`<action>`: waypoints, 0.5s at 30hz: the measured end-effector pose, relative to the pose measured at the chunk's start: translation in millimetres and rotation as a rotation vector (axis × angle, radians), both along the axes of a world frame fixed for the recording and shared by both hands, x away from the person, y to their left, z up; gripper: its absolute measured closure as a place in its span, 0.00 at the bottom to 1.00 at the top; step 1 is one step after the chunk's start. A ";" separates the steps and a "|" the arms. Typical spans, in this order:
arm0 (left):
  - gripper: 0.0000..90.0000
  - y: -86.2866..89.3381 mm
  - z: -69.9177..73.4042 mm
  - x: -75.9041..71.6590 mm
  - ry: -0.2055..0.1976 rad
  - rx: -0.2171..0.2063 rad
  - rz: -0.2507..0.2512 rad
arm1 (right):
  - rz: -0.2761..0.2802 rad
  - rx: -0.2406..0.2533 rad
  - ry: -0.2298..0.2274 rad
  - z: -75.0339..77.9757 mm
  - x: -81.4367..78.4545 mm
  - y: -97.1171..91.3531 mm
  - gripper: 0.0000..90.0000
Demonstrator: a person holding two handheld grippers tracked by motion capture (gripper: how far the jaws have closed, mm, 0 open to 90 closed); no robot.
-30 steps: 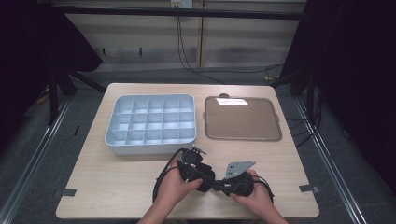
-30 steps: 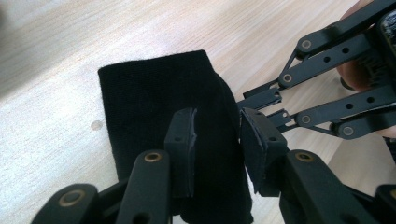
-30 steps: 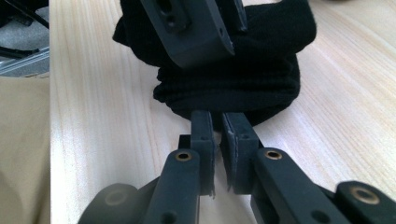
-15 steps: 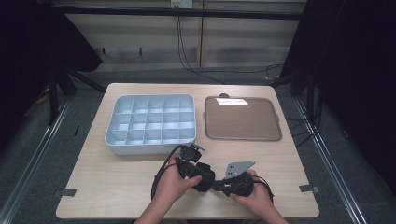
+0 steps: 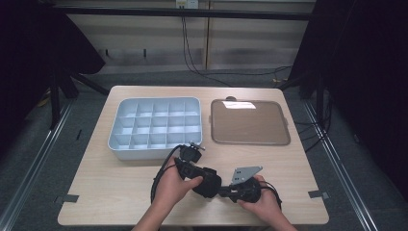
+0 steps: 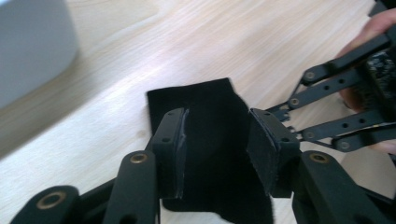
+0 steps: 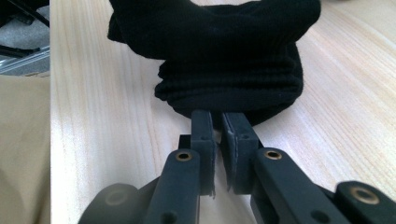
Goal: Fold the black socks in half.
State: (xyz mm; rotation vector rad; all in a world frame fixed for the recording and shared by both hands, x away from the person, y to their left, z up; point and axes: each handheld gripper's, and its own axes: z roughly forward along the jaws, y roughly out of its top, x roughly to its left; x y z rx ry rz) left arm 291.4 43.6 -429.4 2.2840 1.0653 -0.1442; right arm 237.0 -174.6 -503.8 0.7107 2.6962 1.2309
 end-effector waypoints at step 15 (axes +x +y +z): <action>0.49 11.7 -23.7 7.9 0.028 0.042 0.062 | -0.002 -0.001 0.005 0.1 -0.2 -0.1 0.93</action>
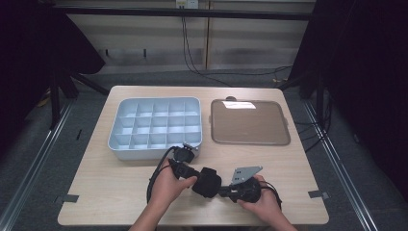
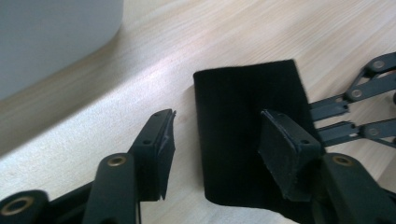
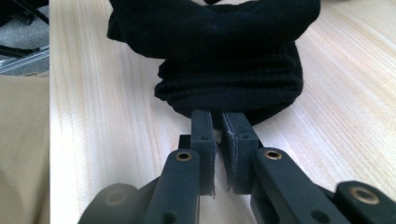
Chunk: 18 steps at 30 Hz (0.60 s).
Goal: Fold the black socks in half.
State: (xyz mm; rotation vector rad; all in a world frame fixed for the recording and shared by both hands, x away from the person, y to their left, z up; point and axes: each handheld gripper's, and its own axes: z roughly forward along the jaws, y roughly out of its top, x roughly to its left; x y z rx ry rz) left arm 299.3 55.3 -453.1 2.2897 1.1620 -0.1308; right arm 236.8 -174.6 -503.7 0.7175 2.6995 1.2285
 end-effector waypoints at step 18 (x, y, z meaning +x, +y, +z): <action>0.42 -14.1 -7.5 -4.0 0.017 0.007 -0.035 | -0.002 -0.001 0.000 -0.2 -0.2 0.8 0.93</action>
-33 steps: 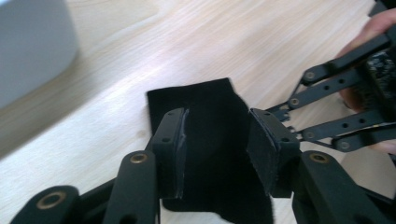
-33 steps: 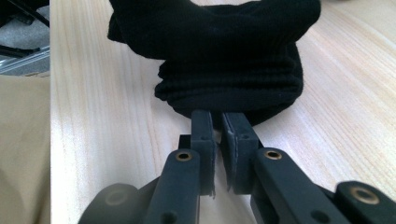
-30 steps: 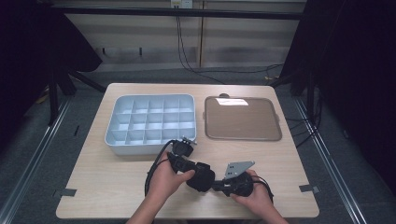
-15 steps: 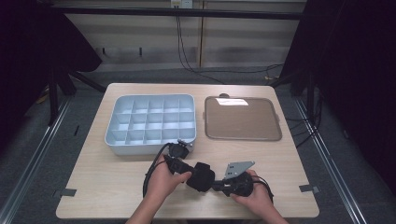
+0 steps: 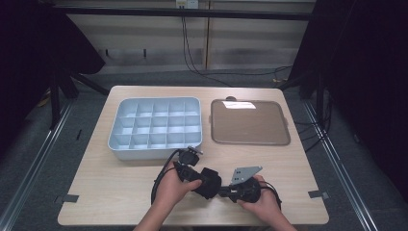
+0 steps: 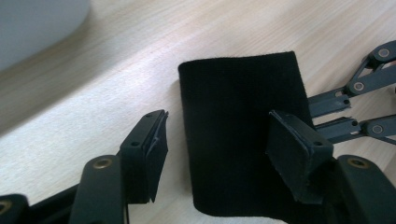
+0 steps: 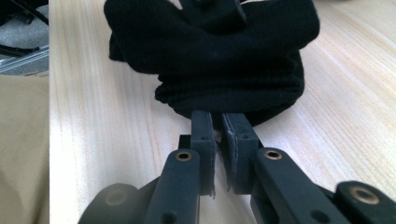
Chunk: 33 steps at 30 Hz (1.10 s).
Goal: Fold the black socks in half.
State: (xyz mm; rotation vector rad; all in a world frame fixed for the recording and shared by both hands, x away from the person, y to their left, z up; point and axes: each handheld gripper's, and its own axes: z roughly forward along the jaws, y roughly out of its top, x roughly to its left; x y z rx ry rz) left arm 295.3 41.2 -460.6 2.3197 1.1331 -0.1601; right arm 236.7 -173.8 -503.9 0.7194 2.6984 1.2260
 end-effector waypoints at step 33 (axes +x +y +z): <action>0.38 -12.5 -7.0 -3.2 -0.004 0.021 -0.024 | 0.000 -0.004 -0.003 0.2 0.0 -0.2 0.93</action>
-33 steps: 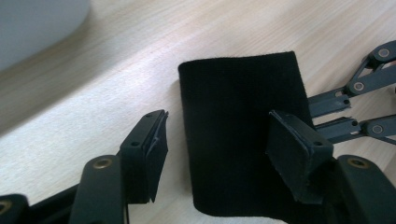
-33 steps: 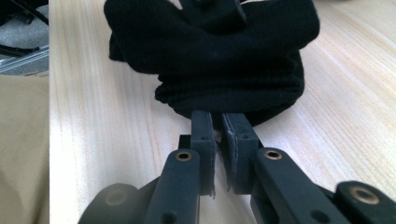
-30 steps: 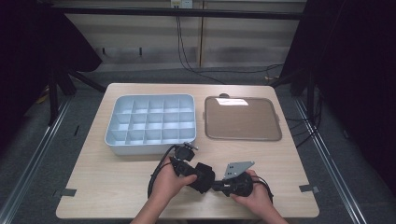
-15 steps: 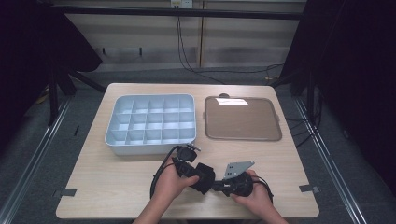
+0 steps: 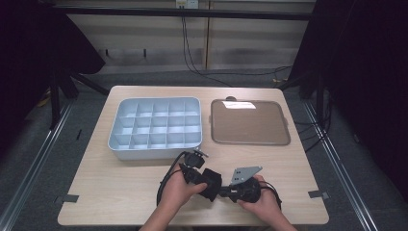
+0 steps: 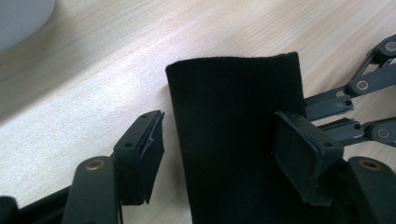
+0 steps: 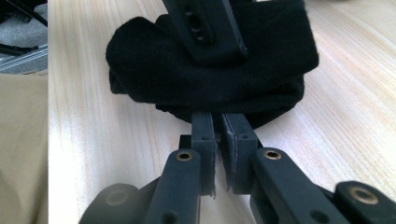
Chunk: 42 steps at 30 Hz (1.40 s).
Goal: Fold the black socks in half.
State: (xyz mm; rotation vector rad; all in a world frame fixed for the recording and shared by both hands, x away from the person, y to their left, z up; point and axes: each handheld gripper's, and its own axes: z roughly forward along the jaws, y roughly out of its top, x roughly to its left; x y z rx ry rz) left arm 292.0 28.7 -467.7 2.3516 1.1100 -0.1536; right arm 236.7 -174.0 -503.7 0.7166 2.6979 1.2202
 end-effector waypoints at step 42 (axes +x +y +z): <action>0.78 -8.4 5.6 -4.9 0.042 -0.013 -0.031 | -0.003 0.004 0.005 -0.4 0.3 -1.9 0.93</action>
